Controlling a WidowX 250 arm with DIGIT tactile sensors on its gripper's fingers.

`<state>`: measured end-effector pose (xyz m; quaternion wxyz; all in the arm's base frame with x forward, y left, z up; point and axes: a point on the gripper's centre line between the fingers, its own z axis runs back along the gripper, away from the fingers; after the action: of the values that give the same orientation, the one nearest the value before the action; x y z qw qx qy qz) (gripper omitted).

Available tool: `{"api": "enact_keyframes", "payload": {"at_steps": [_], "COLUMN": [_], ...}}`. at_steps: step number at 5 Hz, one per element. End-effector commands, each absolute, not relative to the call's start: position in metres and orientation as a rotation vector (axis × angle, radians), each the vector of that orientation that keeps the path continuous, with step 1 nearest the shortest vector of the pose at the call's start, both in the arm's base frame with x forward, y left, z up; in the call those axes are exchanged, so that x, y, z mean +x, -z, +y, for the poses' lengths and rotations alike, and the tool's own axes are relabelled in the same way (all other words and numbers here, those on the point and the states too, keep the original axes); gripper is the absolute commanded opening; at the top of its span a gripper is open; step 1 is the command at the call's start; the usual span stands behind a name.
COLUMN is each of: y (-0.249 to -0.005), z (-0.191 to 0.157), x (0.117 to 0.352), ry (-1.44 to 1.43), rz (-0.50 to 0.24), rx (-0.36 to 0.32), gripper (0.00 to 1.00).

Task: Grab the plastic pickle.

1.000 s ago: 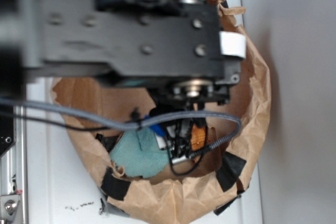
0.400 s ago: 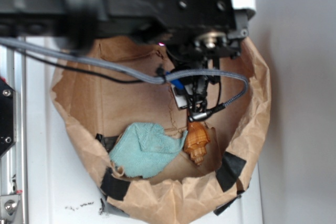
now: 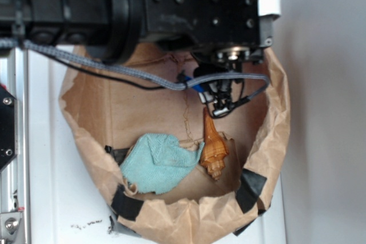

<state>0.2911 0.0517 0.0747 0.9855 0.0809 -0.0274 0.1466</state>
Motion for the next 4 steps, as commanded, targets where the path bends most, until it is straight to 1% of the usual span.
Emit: {"api": "enact_keyframes", "payload": {"at_steps": [1,3,4], "y": [-0.101,-0.097,-0.087], "z": [0.079,0.09,0.094], "x": [0.277,0.259,0.265], "ry": [-0.275,-0.213,-0.227], "rz": [-0.088,-0.112,-0.116], "rx": [0.191,0.202,0.204], "gripper": [1.0,1.0,1.0]}}
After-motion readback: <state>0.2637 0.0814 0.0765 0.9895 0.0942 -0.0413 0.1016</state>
